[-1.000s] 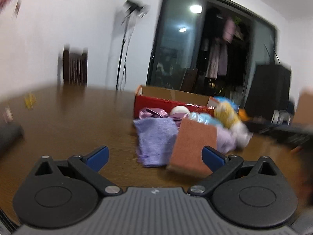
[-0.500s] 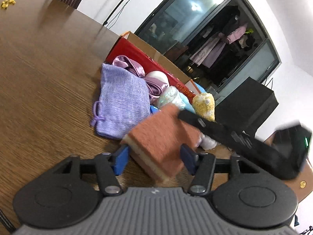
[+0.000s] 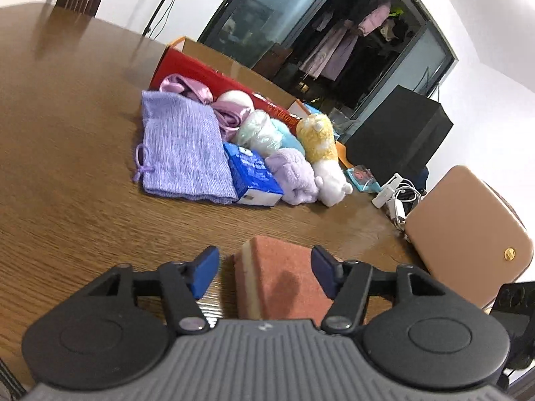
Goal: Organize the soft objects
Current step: 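Grasp the orange-pink sponge with the right gripper, then carry the sponge into the cardboard box and open the right gripper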
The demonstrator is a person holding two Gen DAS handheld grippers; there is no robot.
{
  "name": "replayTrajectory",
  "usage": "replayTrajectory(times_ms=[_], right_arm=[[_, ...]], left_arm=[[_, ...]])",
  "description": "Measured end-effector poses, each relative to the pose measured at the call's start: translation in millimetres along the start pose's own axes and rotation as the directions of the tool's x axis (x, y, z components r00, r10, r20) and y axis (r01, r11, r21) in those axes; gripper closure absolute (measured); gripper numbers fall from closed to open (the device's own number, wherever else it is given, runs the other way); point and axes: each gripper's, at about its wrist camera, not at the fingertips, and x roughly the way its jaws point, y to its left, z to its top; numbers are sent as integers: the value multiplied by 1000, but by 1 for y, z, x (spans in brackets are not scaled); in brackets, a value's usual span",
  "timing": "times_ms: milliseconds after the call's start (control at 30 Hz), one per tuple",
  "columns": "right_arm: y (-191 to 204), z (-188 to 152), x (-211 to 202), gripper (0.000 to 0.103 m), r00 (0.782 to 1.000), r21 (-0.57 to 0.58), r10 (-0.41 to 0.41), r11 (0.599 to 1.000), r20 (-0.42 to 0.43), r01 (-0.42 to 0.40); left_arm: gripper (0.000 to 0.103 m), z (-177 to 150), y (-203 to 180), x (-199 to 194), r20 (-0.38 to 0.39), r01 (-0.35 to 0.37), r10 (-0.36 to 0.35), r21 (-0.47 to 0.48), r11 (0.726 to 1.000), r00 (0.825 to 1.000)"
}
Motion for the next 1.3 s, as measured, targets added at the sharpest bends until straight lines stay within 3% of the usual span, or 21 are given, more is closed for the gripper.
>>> replayTrajectory(times_ms=[167, 233, 367, 467, 600, 767, 933, 1067, 1167, 1233, 1300], right_arm=[[-7, 0, 3, 65, 1000, 42, 7, 999, -14, -7], [-6, -3, 9, 66, 999, 34, 13, 999, -35, -12], [-7, -5, 15, 73, 997, 37, 43, 998, -59, -41], [0, 20, 15, 75, 999, -6, 42, 999, -33, -42], [14, 100, 37, 75, 998, -128, 58, 990, 6, -57], [9, 218, 115, 79, 998, -136, 63, 989, 4, -62], [-16, 296, 232, 79, 993, -47, 17, 999, -118, -23], [-44, 322, 327, 79, 974, 47, -11, 999, -228, 23], [-55, 319, 388, 79, 947, 56, -43, 996, -318, 64], [-61, 309, 419, 78, 923, 66, -46, 995, -382, 77], [-62, 300, 441, 78, 901, 54, -59, 994, -430, 91]], left_arm=[[40, -3, -1, -2, -22, 6, -5, 35, 999, 1000], [59, -4, -1, 3, -53, 26, -24, 43, 999, 998], [64, 5, -9, 5, -66, 43, -39, 71, 997, 997], [64, 40, -26, 3, -6, 49, -49, 146, 988, 999], [65, 126, -37, 28, 51, 71, -81, 177, 982, 995], [65, 229, -29, 92, 42, 14, -20, 150, 989, 999], [64, 308, -3, 174, -12, -107, 111, 165, 981, 994], [64, 341, 32, 242, -85, -187, 208, 211, 959, 974], [61, 350, 58, 286, -148, -250, 290, 243, 937, 945], [58, 351, 65, 300, -129, -281, 330, 294, 913, 935], [58, 350, 66, 304, -124, -279, 330, 312, 908, 936]])
